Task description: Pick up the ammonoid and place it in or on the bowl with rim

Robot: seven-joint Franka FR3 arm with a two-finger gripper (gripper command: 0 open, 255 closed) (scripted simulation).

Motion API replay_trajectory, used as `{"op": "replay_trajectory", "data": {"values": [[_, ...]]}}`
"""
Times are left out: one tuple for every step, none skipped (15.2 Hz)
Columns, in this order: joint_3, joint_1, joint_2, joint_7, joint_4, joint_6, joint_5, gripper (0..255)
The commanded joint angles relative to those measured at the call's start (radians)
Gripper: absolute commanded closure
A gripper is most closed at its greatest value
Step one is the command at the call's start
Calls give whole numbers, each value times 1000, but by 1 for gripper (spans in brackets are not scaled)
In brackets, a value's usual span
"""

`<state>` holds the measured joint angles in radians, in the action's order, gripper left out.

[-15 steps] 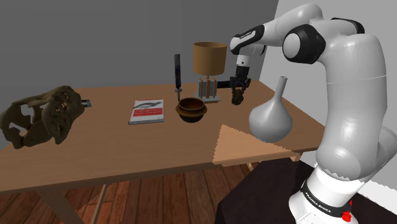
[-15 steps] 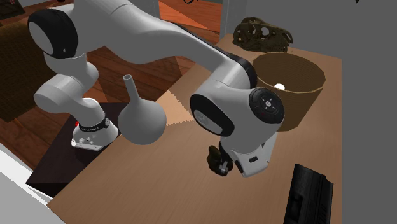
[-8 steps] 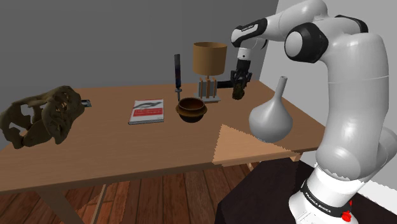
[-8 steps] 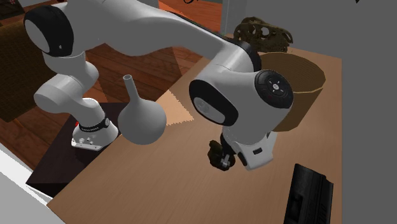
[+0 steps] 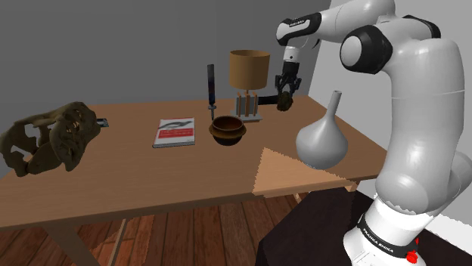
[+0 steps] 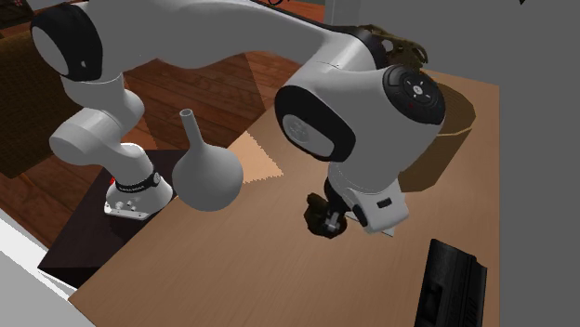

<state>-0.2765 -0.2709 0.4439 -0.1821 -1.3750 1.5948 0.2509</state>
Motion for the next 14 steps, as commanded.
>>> {"op": "replay_trajectory", "data": {"values": [[-1,-4,-1,2,28,-29,-1,255],[-1,-5,-1,4,41,-42,-1,255],[-1,-6,-1,6,55,-55,-1,255],[-2,-8,0,8,70,-69,-1,255],[-2,-9,1,10,85,-83,-1,255],[-2,-11,3,12,101,-97,-1,255],[-2,-12,4,14,117,-111,0,255],[-2,-14,6,16,133,-125,0,255],[-2,-16,9,18,151,-140,1,255],[-2,-18,12,20,168,-155,2,255],[-2,-21,15,22,187,-170,3,255],[-1,-23,19,25,206,-186,4,255],[-1,-26,23,27,226,-201,5,255],[-1,-28,27,29,247,-217,6,255]]}}
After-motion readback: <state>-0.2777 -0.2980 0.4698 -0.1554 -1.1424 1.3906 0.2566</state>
